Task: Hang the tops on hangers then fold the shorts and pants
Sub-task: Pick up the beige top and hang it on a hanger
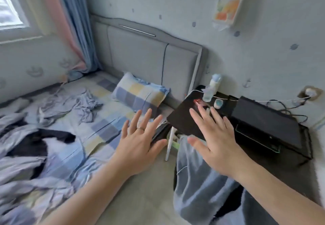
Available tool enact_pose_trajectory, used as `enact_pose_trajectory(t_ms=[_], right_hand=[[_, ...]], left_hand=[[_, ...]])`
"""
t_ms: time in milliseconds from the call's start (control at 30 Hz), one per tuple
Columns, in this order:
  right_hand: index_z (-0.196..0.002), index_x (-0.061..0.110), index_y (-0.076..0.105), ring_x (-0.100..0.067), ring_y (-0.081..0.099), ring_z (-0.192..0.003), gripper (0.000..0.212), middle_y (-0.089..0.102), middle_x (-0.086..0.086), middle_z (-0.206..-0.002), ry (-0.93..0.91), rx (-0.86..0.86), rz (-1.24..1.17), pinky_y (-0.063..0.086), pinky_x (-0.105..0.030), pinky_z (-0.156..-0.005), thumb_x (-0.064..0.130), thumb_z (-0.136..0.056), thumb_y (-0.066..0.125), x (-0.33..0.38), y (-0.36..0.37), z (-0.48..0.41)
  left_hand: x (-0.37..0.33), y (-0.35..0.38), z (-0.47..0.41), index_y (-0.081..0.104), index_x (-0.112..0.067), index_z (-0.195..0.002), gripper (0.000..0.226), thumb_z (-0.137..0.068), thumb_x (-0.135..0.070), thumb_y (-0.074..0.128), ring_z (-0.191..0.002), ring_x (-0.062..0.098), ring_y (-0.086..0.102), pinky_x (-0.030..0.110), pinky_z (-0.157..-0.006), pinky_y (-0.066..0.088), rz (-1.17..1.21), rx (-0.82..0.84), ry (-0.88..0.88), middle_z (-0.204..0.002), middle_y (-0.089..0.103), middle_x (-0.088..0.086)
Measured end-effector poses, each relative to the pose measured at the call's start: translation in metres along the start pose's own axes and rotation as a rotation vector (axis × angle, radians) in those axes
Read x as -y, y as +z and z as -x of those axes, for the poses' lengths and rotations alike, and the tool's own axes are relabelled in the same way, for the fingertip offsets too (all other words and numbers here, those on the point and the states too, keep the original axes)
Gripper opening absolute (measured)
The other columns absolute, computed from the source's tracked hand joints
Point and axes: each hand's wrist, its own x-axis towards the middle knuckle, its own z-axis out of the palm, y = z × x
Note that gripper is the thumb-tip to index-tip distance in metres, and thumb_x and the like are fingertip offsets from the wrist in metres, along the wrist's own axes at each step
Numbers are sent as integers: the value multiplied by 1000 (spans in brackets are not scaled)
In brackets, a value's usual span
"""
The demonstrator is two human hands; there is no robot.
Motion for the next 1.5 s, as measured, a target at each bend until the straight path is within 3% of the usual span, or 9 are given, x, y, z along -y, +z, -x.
enact_pose_trajectory(t_ms=[100,300,567,633,800,1300,1500], right_hand=[[-153,51,-12,-9,-22,-150,74,-14,19,-165,-122,85,-50,-10,-47,-123,76,-86,6,49,40,-40],[-136,68,-27,-7,-25,-149,64,-21,26,-160,-358,296,-130,-10,-46,-121,83,-81,3,140,121,-109],[-150,56,-11,-5,-21,-150,70,-15,23,-164,-583,488,-172,-14,-43,-120,80,-88,10,249,194,-192],[-152,55,-10,-6,-20,-150,71,-15,23,-164,-614,522,-155,-14,-44,-120,80,-87,6,272,207,-217],[-154,51,-7,-10,-16,-152,72,-10,19,-166,-678,563,-115,-11,-45,-120,75,-90,15,325,243,-284],[-154,49,-10,-12,-14,-153,73,-7,18,-166,-733,718,-105,-5,-49,-122,74,-90,15,454,342,-394],[-154,48,-9,-15,-8,-153,72,-6,17,-167,-762,706,-62,-1,-49,-121,72,-91,14,529,464,-409]], left_hand=[[60,1,36,-11,-52,-152,77,-82,-83,-4,-142,6,-38,39,-118,-20,-13,-13,-186,-164,-20,-16],[154,-6,106,-8,-49,-155,82,-80,-85,-5,-148,12,-31,48,-123,-10,-22,-25,-562,-165,-20,-15],[257,-30,149,-3,-46,-157,88,-77,-84,-3,-150,12,-25,46,-122,-10,8,-37,-893,-165,-18,-14],[284,-36,146,0,-45,-157,86,-80,-81,2,-151,12,-22,47,-122,-8,25,-44,-944,-166,-14,-14],[353,-48,138,3,-43,-158,69,-96,-69,21,-152,12,-19,47,-122,-7,54,-59,-1042,-167,-9,-12],[534,-32,139,14,-43,-156,65,-97,-67,26,-153,12,-8,48,-121,1,186,-92,-1212,-167,6,-12],[663,16,210,19,-43,-155,63,-98,-67,29,-154,14,-1,45,-120,7,135,11,-1241,-167,13,-11]])
